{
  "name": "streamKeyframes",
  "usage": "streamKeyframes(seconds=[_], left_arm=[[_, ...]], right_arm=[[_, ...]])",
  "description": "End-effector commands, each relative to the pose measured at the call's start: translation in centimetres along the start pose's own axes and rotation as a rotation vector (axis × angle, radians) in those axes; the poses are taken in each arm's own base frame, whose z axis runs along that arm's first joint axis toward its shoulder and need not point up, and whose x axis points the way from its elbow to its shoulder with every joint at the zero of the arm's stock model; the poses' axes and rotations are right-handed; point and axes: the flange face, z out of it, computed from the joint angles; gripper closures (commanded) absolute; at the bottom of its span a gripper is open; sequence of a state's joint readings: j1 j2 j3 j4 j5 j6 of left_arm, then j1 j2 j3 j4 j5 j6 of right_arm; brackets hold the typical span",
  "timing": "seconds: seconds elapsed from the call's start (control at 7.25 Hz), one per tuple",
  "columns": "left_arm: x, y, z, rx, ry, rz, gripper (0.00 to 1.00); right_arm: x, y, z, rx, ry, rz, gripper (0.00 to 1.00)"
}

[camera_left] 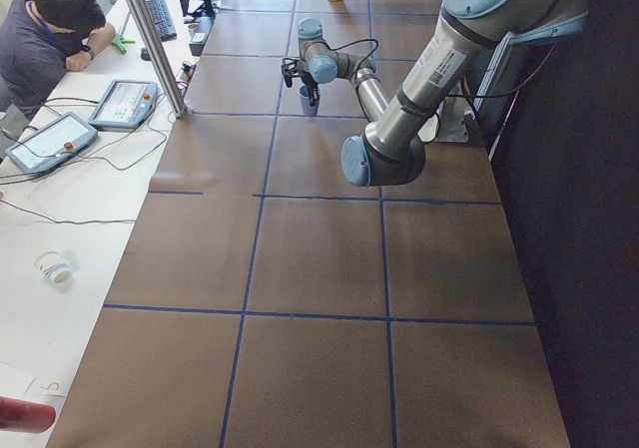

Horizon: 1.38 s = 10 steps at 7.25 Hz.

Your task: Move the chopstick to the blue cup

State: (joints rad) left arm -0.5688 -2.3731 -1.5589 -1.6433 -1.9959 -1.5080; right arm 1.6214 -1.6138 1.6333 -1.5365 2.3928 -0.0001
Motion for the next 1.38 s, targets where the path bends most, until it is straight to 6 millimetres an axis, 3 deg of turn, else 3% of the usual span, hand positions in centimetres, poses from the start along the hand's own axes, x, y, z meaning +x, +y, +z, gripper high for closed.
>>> streamKeyframes(seconds=[0.0, 0.28, 0.41, 0.55, 0.97, 1.24], left_arm=[[0.1, 0.6, 0.7, -0.007, 0.003, 0.010, 0.89], [0.2, 0.7, 0.6, -0.008, 0.008, 0.012, 0.88], [0.1, 0.9, 0.9, -0.012, 0.005, 0.014, 0.52], [0.1, 0.9, 1.9, -0.009, 0.031, 0.030, 0.01], [0.1, 0.8, 1.5, 0.003, 0.046, 0.035, 0.00], [-1.0, -1.2, -2.1, 0.030, 0.029, 0.000, 0.00]], right_arm=[[0.0, 0.0, 0.0, 0.000, -0.002, 0.000, 0.00], [0.0, 0.1, 0.1, -0.004, -0.012, 0.005, 0.00], [0.0, 0.1, 0.1, -0.003, -0.011, 0.004, 0.00], [-0.1, 0.1, 0.0, -0.001, -0.011, 0.001, 0.00], [-0.1, 0.0, 0.0, -0.001, -0.012, 0.003, 0.00], [0.0, 0.0, 0.2, -0.004, -0.012, 0.005, 0.00]])
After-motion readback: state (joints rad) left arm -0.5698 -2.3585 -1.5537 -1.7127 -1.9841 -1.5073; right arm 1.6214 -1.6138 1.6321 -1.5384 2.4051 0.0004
